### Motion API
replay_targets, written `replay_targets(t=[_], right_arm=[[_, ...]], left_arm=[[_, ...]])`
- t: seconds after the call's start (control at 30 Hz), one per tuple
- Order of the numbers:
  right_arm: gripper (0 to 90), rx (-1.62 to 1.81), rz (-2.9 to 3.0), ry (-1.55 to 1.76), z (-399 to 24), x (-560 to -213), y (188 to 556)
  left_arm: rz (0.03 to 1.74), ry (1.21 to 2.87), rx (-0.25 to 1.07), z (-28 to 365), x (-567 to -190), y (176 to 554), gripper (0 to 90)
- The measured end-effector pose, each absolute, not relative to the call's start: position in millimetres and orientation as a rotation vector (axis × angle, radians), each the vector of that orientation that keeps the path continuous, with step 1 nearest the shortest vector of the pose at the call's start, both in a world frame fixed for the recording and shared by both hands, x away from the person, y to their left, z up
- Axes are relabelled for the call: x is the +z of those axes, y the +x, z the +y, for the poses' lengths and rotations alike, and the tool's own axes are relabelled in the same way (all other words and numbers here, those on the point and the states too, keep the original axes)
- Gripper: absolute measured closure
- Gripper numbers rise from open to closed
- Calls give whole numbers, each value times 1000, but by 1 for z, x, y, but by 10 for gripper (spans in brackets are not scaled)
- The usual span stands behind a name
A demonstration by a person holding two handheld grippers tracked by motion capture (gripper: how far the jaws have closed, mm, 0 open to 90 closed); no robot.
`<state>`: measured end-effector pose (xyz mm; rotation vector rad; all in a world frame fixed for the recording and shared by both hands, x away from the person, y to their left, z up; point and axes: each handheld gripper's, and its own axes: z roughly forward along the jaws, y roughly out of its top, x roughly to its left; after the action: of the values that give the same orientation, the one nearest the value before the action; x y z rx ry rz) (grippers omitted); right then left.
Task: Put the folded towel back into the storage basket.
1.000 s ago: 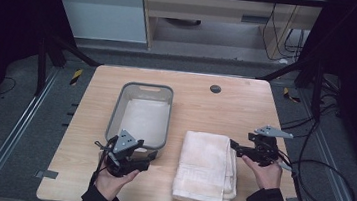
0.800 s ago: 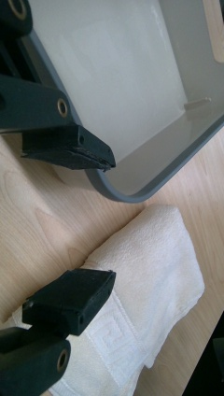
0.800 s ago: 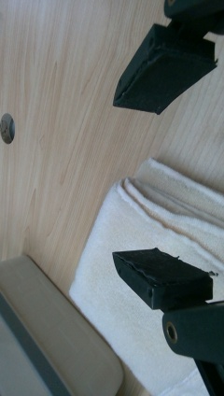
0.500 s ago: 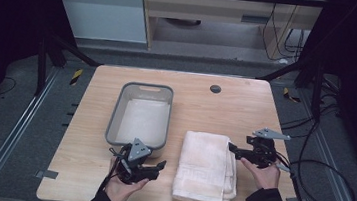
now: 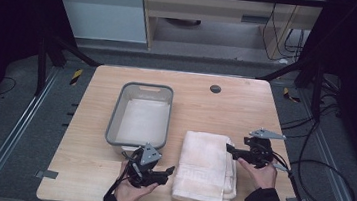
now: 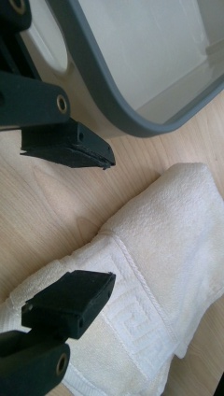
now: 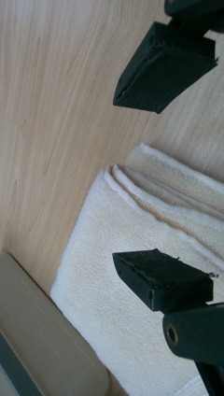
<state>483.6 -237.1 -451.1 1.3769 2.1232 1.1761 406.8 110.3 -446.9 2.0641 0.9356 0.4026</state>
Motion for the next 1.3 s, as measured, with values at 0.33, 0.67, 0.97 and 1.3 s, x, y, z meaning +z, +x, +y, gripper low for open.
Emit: replay_targets(t=[0.33, 0.67, 0.97, 1.3], right_arm=[[217, 1193, 2107, 1420, -243, -459, 486], [220, 1175, 2157, 1435, -234, -469, 491], [219, 1127, 2206, 1446, -227, -480, 496], [220, 1087, 2234, 1475, -221, -489, 498]], left_arm=[[923, 2082, 409, 98, -458, 411, 355], [913, 2109, 380, 82, -470, 416, 342], [901, 2155, 359, 68, -484, 418, 325], [934, 2158, 298, 67, -492, 423, 327]])
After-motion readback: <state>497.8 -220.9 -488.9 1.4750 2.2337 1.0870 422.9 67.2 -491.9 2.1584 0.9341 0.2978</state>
